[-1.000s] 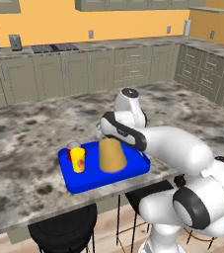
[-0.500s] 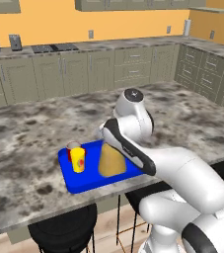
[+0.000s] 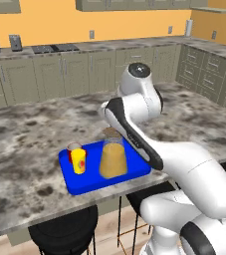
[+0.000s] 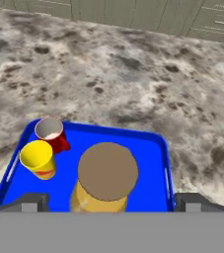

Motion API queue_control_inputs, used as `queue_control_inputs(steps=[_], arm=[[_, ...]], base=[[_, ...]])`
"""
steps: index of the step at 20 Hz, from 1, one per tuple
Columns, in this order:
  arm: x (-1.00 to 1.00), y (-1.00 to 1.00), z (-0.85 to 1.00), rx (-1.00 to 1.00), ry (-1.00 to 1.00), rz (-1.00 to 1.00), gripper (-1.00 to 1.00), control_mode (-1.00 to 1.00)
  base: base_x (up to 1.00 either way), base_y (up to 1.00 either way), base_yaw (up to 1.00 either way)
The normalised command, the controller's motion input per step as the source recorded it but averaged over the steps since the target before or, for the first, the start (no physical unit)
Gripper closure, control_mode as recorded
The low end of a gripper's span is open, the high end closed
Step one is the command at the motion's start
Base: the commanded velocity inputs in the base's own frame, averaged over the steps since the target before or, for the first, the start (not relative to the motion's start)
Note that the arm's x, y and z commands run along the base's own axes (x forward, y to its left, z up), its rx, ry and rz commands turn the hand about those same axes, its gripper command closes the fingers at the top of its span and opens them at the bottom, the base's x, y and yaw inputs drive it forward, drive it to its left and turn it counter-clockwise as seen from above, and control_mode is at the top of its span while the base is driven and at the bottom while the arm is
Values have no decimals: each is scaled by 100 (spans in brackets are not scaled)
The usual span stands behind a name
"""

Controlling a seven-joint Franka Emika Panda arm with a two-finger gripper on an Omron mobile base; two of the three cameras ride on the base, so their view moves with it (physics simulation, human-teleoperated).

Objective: There is a tray on the dining counter. Grab the cup, mug, and pitcher and place them on the tray. The pitcher may be placed next to the tray if it cannot fit the tray.

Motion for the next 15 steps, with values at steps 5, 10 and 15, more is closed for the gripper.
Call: queue_control_inputs(steps=[5,10,15], arm=[[-95,-39,89,9,0,0,-100,-100],[-100,-31,46,17,-1,3,-100,-100],[-100,-10,-17,1,-12,1,-100,-100]], base=[[0,0,0],[0,0,0],[0,0,0]])
